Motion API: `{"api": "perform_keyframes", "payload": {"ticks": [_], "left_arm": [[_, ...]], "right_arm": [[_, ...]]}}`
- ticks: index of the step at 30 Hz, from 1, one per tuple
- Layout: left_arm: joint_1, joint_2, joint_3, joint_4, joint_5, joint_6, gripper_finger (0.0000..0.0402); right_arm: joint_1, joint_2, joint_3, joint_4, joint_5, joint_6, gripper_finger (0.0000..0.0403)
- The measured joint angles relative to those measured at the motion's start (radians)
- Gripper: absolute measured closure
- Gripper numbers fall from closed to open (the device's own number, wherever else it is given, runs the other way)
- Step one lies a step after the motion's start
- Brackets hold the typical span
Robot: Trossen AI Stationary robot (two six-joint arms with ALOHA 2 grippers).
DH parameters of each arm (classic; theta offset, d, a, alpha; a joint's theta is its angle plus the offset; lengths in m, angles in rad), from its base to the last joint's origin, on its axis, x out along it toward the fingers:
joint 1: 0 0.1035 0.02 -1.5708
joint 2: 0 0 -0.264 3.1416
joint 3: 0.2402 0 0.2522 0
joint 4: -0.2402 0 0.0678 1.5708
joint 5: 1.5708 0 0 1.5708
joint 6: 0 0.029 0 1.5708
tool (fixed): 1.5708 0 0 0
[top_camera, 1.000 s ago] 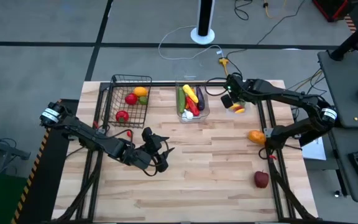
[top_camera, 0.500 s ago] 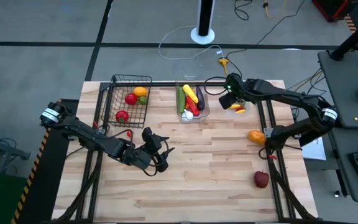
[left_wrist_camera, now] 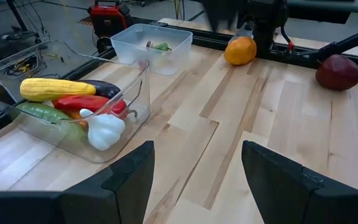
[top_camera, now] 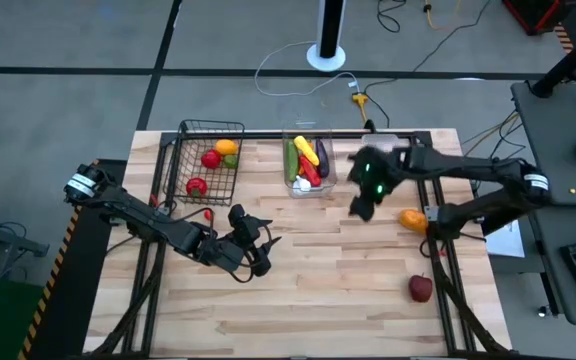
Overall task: Sort produce into baskets
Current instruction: Put the red apple into the black wire basket
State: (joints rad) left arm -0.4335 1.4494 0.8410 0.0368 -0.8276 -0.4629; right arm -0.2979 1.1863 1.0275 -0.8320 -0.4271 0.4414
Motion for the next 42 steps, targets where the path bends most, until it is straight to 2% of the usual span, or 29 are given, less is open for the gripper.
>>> {"api": "perform_keyframes", "payload": {"ticks": [5, 9, 17, 23, 32, 36, 42], "left_arm": [[0.000, 0.000, 0.000, 0.000, 0.000, 0.001, 0.0178], [0.000, 0.000, 0.000, -0.001, 0.000, 0.008, 0.0178], [0.001, 0.000, 0.000, 0.000, 0.000, 0.013, 0.0178], [0.002, 0.000, 0.034, 0.003, -0.001, 0.097, 0.0178], [0.004, 0.001, 0.051, -0.001, -0.005, 0.219, 0.0178], [0.004, 0.002, 0.051, -0.001, -0.005, 0.248, 0.0178], [0.006, 0.002, 0.050, -0.001, -0.005, 0.287, 0.0178]], "right_arm": [[0.219, 0.021, 0.000, -0.012, -0.002, 0.130, 0.0250], [0.334, 0.031, 0.000, -0.073, 0.013, 0.271, 0.0250], [0.467, 0.033, 0.000, -0.330, 0.011, 0.520, 0.0250], [0.566, 0.032, 0.000, -0.497, -0.003, 0.695, 0.0250], [0.772, 0.028, 0.000, -0.496, -0.003, 1.021, 0.0249], [0.861, 0.027, 0.000, -0.479, -0.006, 1.154, 0.0226], [0.965, 0.027, -0.001, -0.468, -0.004, 1.366, 0.0154]]}}
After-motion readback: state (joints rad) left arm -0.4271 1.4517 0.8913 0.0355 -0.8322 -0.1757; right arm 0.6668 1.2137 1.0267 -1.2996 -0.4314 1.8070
